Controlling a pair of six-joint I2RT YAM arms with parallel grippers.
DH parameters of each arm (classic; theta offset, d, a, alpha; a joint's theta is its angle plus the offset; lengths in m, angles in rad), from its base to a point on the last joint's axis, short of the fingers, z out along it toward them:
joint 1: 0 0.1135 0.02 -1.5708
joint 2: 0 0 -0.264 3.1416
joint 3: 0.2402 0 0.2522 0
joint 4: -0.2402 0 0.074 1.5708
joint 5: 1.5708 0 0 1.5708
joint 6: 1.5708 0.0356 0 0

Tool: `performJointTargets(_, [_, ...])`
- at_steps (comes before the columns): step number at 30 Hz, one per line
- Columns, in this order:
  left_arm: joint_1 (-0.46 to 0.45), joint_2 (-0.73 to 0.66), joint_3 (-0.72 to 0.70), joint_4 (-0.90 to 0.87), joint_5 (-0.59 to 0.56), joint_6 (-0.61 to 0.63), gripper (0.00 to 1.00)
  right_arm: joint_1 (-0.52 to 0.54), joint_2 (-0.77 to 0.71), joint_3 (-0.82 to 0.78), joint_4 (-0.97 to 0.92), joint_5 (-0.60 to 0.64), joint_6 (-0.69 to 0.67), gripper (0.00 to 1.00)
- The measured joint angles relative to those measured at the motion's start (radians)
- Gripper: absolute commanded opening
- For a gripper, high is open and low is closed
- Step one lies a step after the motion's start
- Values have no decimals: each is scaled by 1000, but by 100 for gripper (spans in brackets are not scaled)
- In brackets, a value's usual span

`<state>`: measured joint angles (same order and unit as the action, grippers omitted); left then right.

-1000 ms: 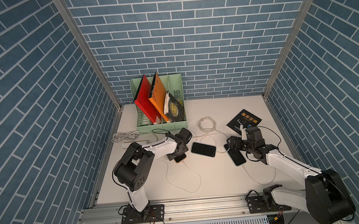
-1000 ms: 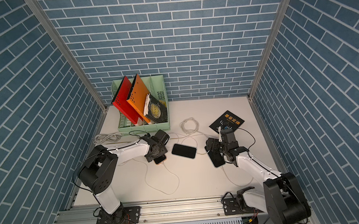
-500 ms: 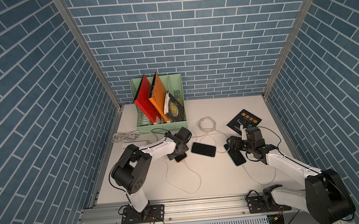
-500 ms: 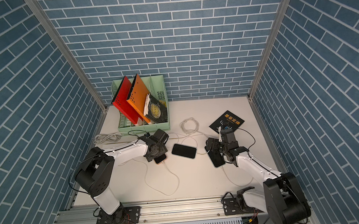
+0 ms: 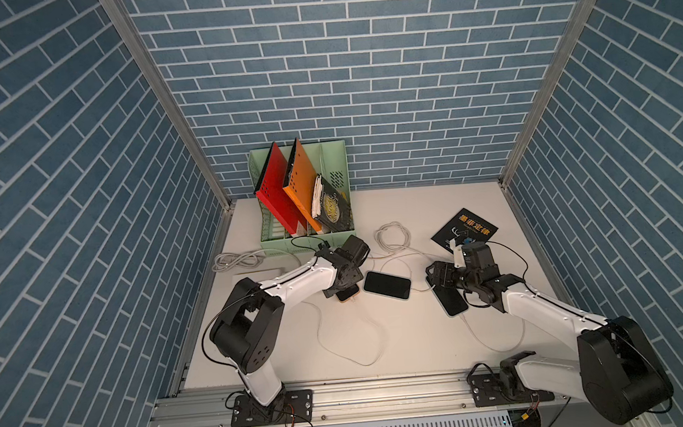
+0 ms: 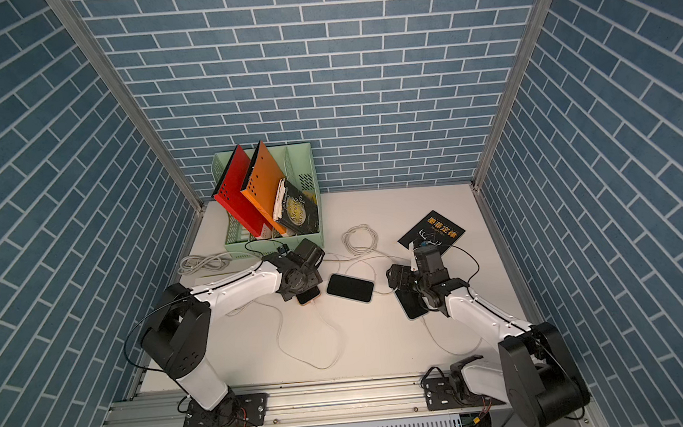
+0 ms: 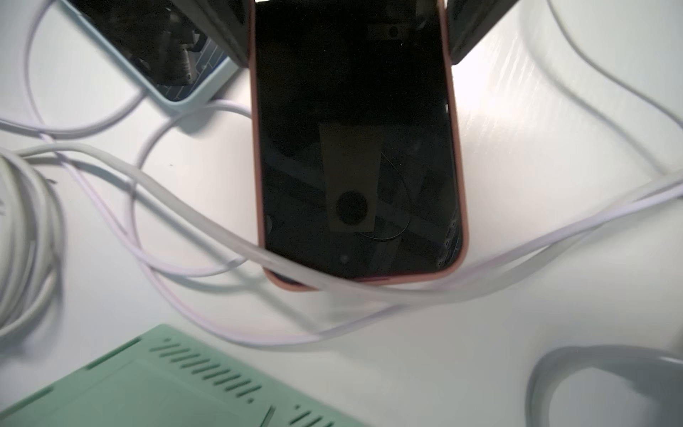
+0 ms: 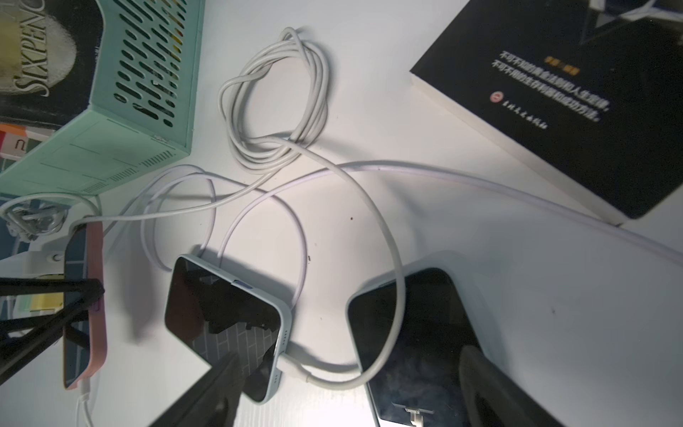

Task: Unplug the charging cable from the phone
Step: Pick up the phone at the center of the board.

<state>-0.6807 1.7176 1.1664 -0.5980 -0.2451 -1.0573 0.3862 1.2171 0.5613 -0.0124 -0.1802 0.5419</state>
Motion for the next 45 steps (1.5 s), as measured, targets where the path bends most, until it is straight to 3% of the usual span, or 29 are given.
performJointTargets(12, [-2,-31,66,-28,-39,23,45,124,58,48,92,-72,-19,88])
performJointTargets(26, [-13,-53,-143,34,87,23,46,126,63,48,91,-50,-19,89])
performJointTargets(34, [-51,-100,-158,37,119,23,46,126,70,47,93,-49,-19,89])
performJointTargets(45, [-49,-117,74,-14,3,72,46,163,77,47,121,-108,-26,81])
